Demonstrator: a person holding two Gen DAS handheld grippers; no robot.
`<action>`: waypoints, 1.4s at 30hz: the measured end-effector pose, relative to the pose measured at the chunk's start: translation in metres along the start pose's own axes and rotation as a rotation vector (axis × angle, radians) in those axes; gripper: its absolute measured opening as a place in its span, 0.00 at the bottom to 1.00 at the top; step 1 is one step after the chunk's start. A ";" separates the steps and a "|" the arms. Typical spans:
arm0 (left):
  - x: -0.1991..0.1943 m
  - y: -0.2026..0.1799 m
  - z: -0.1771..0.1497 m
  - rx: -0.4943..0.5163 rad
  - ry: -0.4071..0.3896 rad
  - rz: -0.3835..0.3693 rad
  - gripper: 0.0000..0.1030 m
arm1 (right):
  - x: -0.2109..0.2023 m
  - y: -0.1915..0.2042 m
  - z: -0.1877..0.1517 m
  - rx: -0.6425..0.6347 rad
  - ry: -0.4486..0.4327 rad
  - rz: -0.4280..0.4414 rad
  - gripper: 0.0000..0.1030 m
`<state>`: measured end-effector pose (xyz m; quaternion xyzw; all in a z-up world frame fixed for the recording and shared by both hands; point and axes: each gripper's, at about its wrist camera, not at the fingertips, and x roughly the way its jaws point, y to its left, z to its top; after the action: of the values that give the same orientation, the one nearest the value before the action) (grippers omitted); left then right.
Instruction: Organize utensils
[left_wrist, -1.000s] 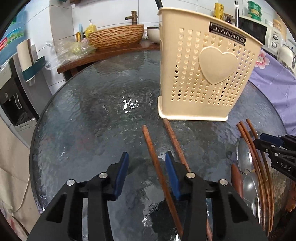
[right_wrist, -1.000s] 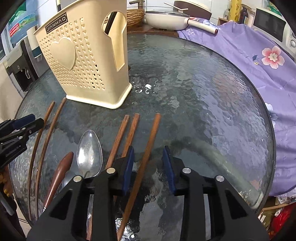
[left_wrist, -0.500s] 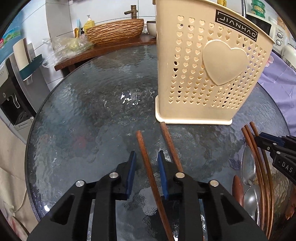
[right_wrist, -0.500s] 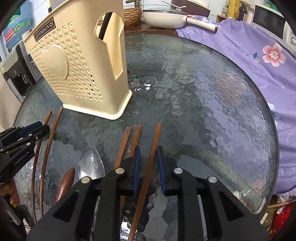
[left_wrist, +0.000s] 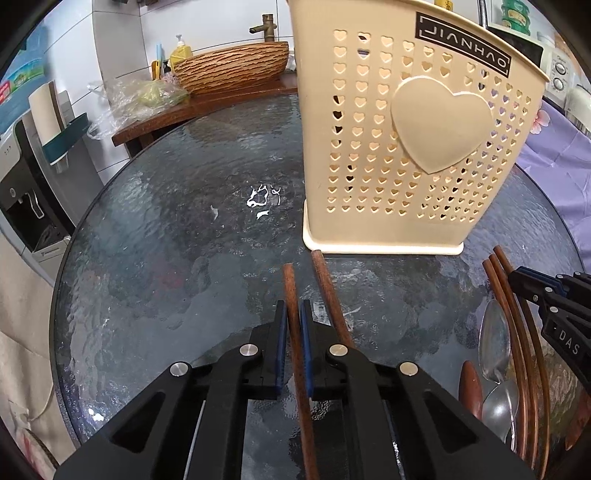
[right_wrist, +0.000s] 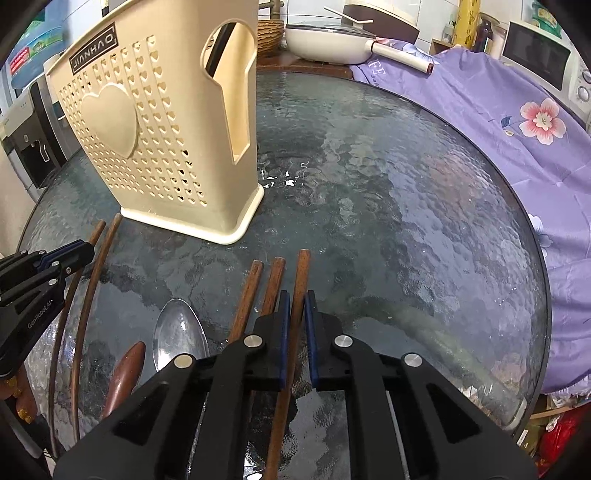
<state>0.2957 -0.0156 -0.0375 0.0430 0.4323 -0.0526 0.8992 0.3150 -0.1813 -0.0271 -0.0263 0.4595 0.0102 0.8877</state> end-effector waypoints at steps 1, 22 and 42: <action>0.000 -0.001 0.000 0.001 0.000 0.000 0.07 | 0.000 0.000 0.000 0.000 -0.001 0.001 0.08; -0.013 0.017 0.006 -0.066 -0.042 -0.065 0.06 | -0.020 -0.040 0.007 0.116 -0.094 0.191 0.07; -0.107 0.037 0.015 -0.114 -0.252 -0.174 0.06 | -0.118 -0.053 0.009 0.129 -0.312 0.426 0.07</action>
<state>0.2453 0.0259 0.0567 -0.0529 0.3202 -0.1108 0.9394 0.2566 -0.2327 0.0764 0.1295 0.3118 0.1716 0.9255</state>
